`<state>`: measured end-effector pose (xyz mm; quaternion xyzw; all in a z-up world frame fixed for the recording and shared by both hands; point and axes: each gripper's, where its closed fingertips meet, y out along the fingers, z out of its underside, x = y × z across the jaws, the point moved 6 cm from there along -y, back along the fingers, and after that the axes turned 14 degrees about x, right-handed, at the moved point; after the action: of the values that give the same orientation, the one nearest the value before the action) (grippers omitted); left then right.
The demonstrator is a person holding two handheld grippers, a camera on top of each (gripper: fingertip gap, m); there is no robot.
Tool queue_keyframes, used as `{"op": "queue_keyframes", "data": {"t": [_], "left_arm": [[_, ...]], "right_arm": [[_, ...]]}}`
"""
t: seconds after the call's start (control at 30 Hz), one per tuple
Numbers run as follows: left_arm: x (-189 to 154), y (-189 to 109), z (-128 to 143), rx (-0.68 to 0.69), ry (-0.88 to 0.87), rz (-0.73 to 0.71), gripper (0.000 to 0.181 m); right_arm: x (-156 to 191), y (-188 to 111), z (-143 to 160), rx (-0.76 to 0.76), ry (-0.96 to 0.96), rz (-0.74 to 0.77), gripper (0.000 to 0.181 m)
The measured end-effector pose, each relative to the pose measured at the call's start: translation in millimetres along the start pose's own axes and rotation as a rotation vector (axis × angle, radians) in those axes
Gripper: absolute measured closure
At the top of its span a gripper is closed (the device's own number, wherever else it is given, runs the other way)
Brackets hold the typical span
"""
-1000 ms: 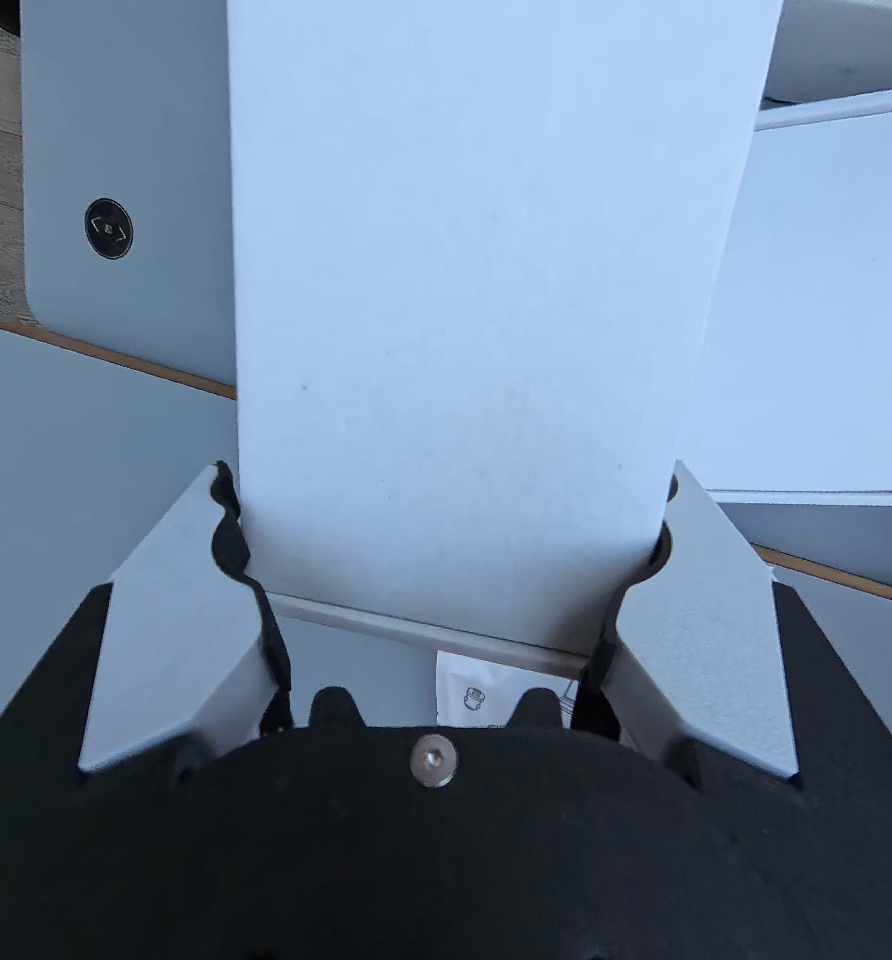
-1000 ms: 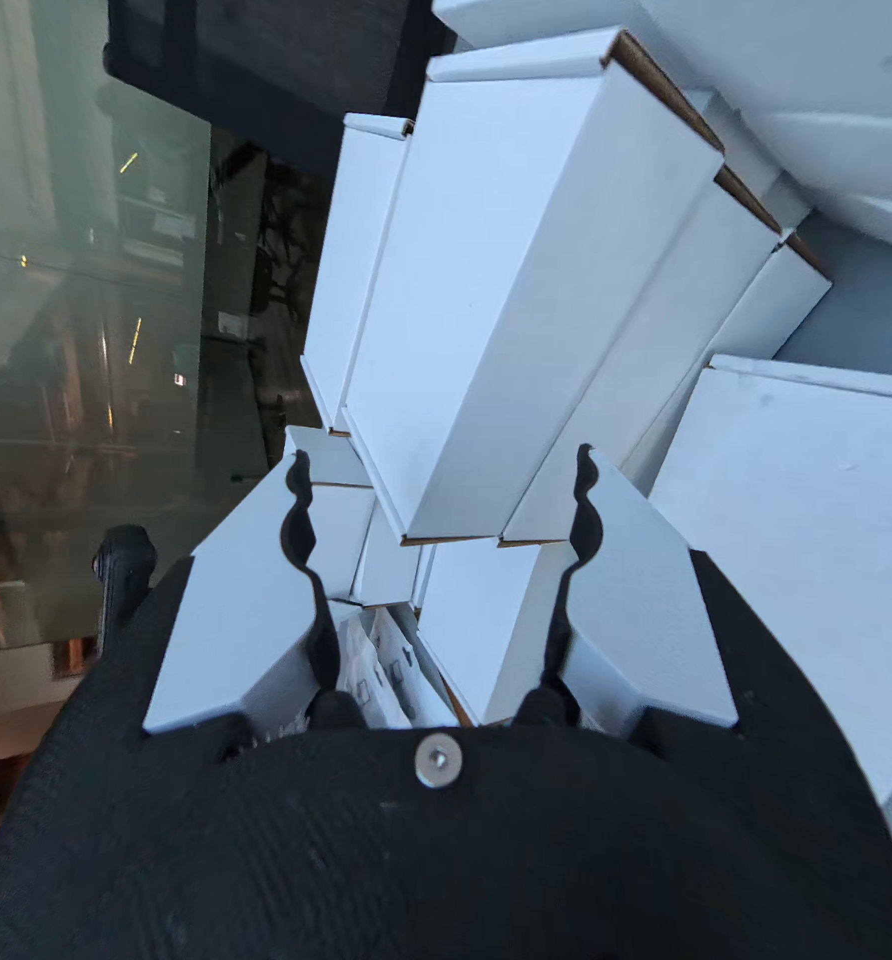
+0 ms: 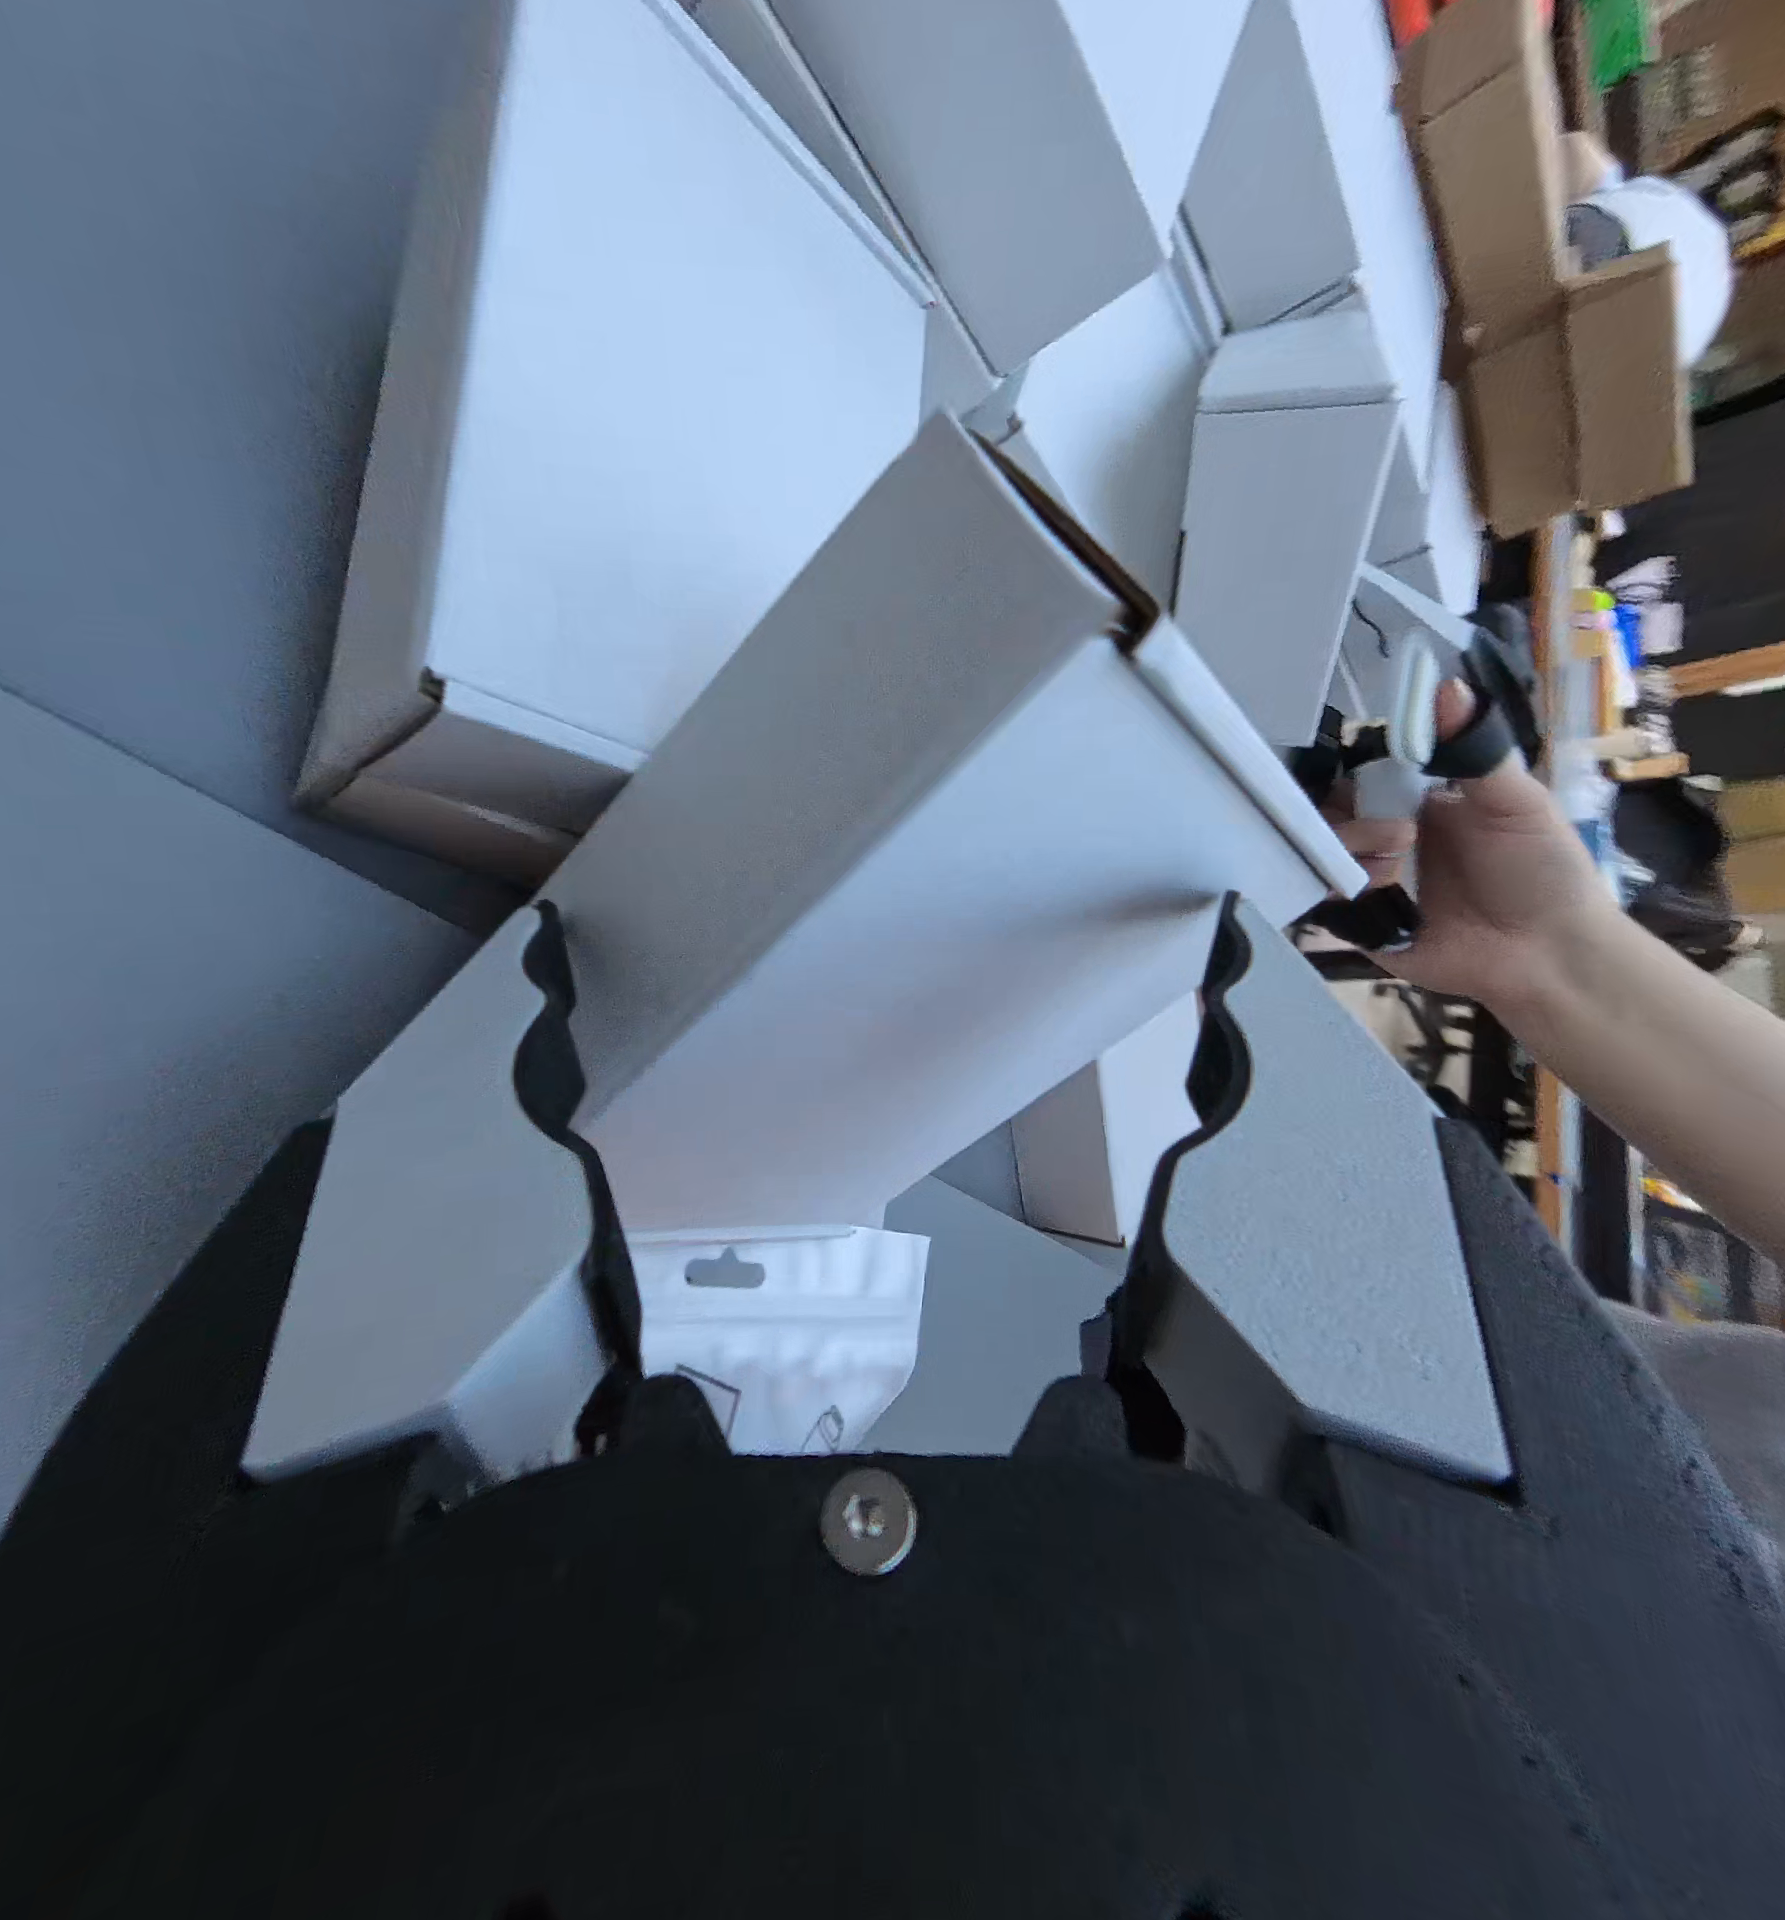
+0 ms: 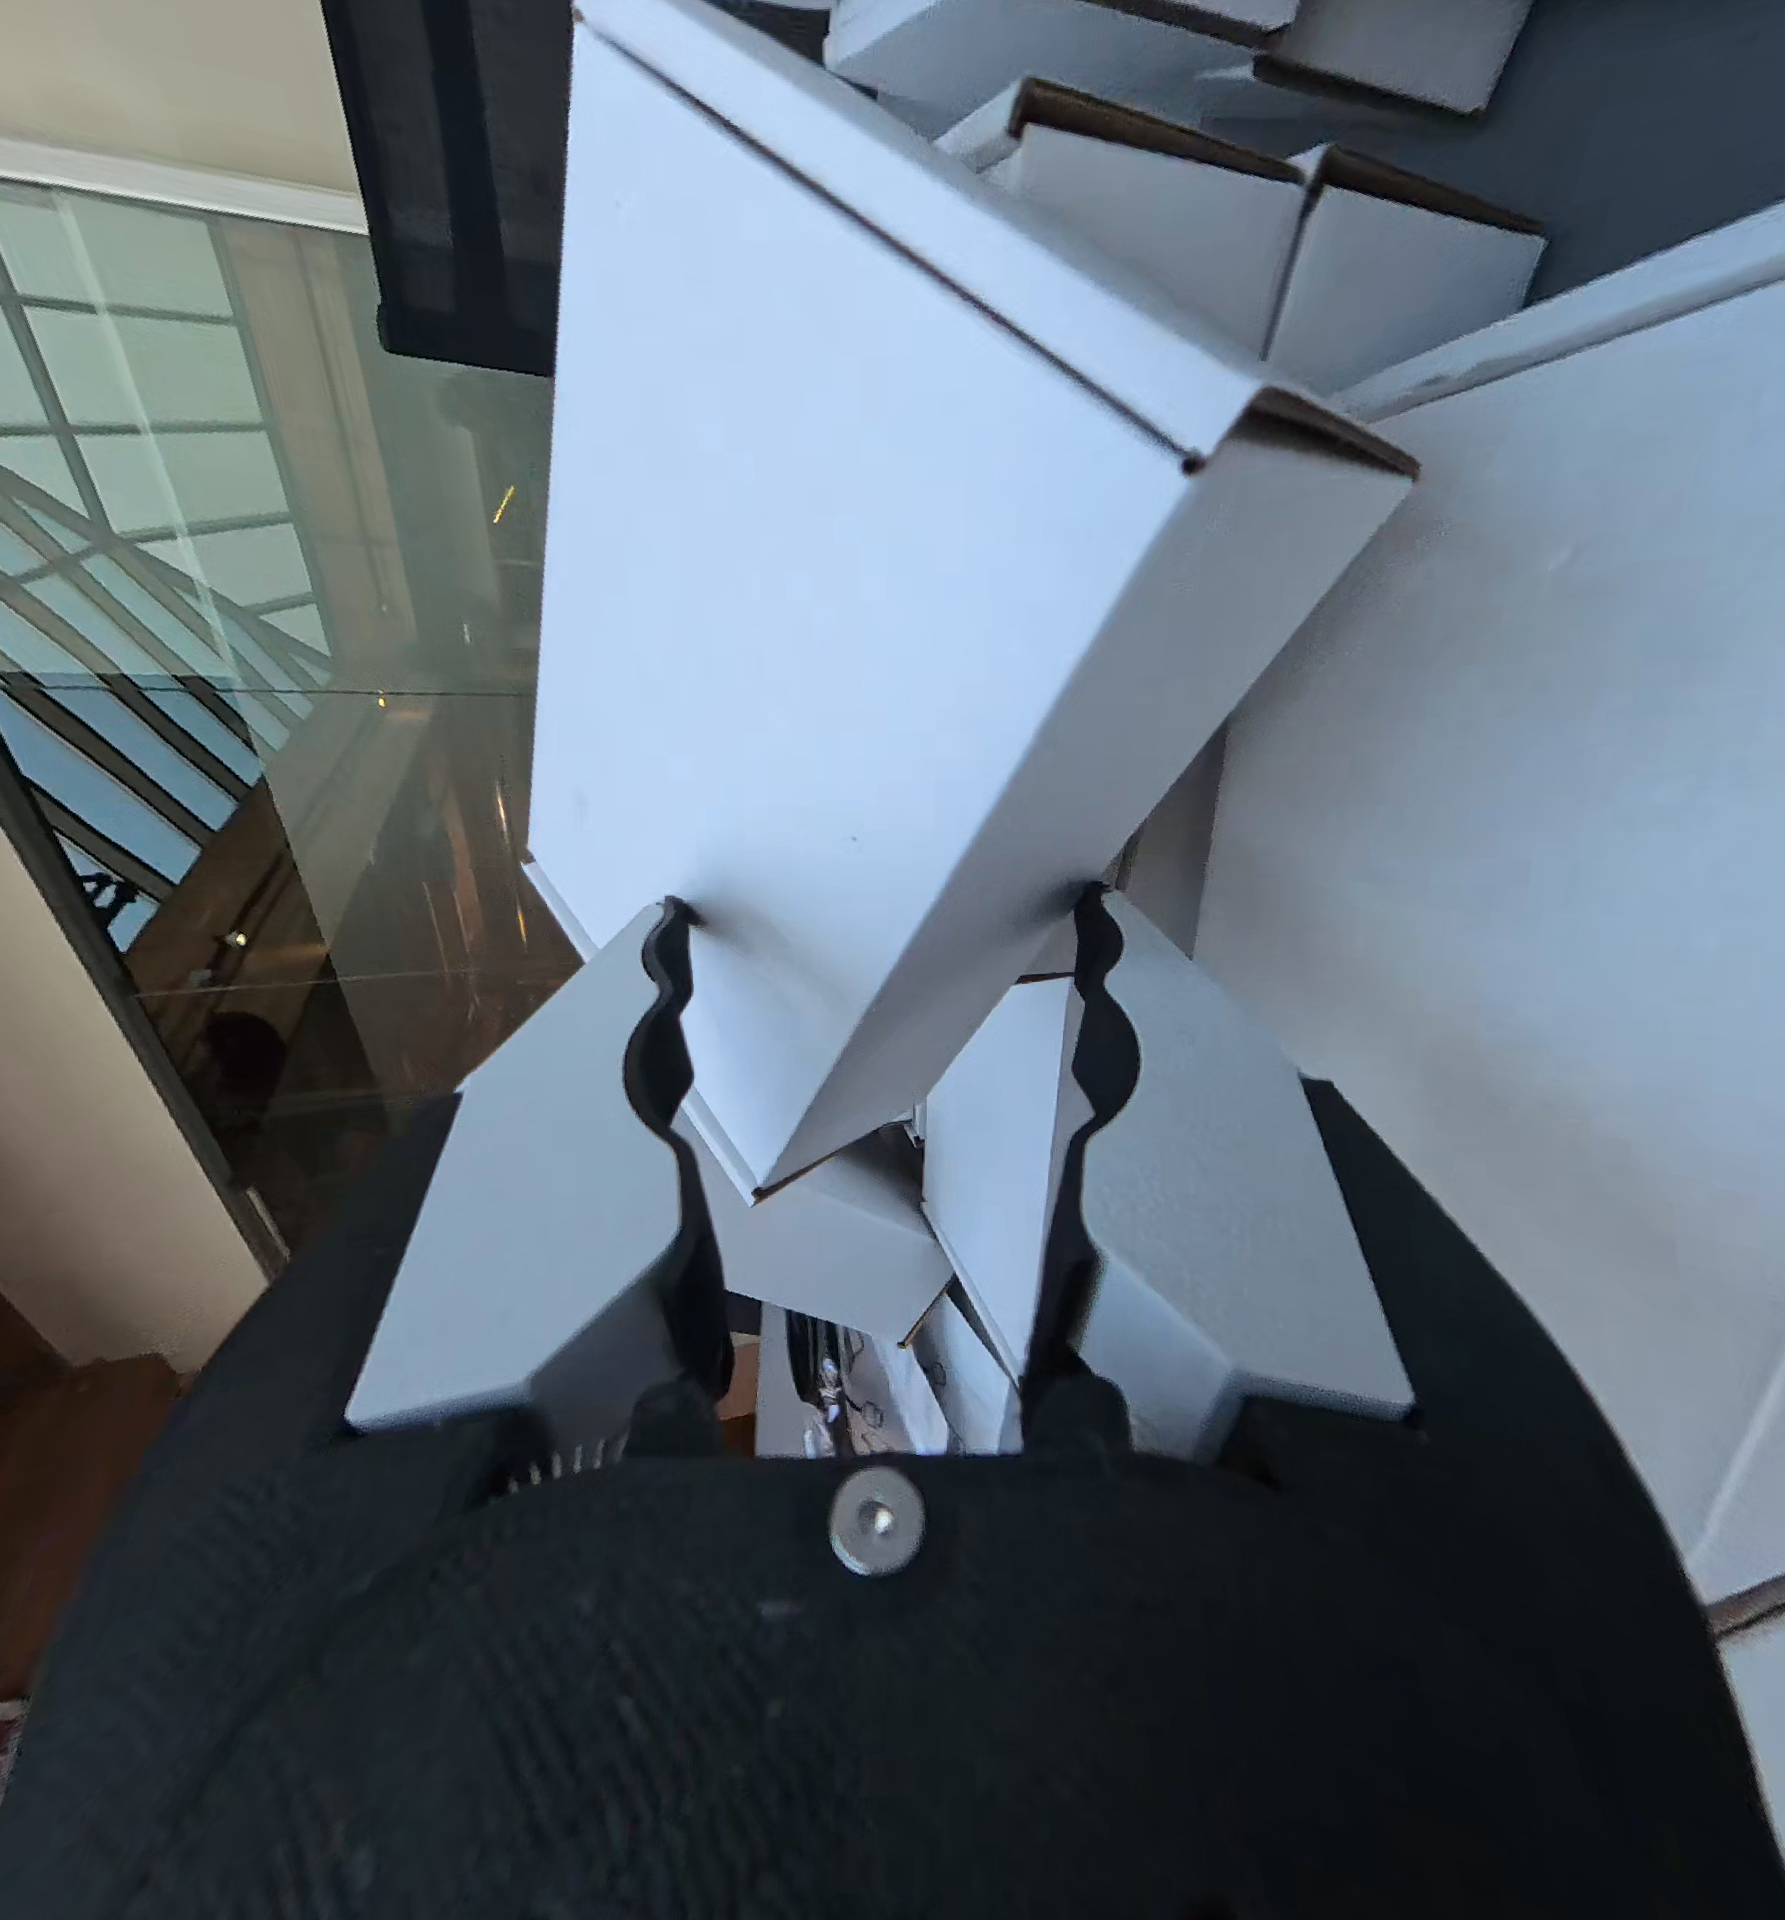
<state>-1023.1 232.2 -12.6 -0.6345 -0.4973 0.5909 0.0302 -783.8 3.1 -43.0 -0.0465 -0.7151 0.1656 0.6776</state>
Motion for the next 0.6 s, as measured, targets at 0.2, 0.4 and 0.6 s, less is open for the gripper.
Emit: {"op": "queue_keyframes", "data": {"t": [0.2, 0.4, 0.6], "left_arm": [[11.7, -5.0, 0.7, 0.123, 0.267, 0.142, 0.064], [18.9, 18.8, 1.6, 0.313, 0.342, 0.214, 0.064], [16.5, 45.5, 15.3, 0.494, 0.211, 0.451, 0.1]], "right_arm": [[7.9, -4.8, 5.4, 0.12, -0.26, 0.056, 0.119], [22.5, -14.8, 0.5, 0.328, -0.494, 0.101, 0.121], [36.4, 0.6, 8.1, 0.612, -0.597, 0.09, 0.115]]}}
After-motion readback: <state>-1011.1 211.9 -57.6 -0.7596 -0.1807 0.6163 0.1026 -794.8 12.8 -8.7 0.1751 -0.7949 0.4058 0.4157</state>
